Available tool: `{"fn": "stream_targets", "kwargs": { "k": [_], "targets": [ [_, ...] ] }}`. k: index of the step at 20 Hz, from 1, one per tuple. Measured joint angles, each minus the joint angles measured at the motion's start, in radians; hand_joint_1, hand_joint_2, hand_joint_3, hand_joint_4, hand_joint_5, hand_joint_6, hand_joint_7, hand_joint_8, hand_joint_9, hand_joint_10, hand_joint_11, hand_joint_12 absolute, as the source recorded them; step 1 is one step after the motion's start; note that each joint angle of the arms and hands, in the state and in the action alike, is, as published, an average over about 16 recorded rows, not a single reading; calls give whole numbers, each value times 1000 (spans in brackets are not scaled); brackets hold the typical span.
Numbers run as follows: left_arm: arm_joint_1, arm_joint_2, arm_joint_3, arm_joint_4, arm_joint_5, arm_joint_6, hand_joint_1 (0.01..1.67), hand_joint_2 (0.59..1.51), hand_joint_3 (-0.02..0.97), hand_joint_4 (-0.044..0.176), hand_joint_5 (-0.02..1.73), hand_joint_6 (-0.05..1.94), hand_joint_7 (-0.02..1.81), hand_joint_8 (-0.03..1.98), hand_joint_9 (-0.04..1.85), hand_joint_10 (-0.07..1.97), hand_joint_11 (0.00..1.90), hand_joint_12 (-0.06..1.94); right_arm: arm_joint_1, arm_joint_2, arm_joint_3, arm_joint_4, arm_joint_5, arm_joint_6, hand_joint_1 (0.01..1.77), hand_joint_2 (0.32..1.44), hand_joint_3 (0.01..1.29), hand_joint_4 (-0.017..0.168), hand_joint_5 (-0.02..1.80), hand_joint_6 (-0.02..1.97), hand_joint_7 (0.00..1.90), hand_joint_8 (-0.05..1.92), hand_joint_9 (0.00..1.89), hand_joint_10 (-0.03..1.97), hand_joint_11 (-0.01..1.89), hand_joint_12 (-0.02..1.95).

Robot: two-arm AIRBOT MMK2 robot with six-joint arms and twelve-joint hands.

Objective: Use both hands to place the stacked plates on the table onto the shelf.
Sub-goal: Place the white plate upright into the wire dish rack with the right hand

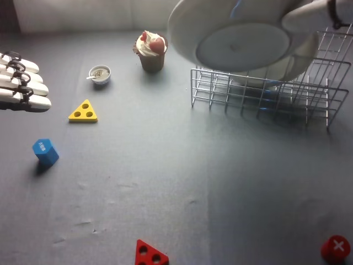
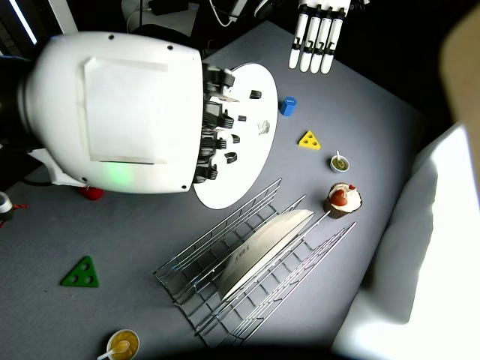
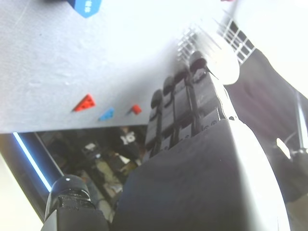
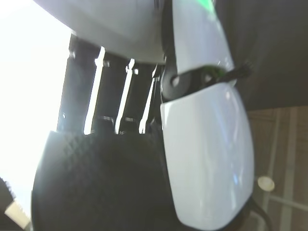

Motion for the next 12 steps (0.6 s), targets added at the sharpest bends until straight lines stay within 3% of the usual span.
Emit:
{"fn": "stream_targets", "kwargs": {
  "k": [4,12],
  "targets": [
    [0,1,0,0,-8,0,61,892,-1,0,105,19,128,1,136,10,131,11,8,1,29,-23,-3,67,1462,966,11,-9,923,744,1143,632,1181,724,1265,239],
    [-3,-10,-1,-9,-22,6,84,891,-1,0,117,19,134,1,133,11,135,11,-10,0,68,-58,-10,152,1457,973,11,-9,902,802,1103,661,1152,765,1189,468]
  ]
}}
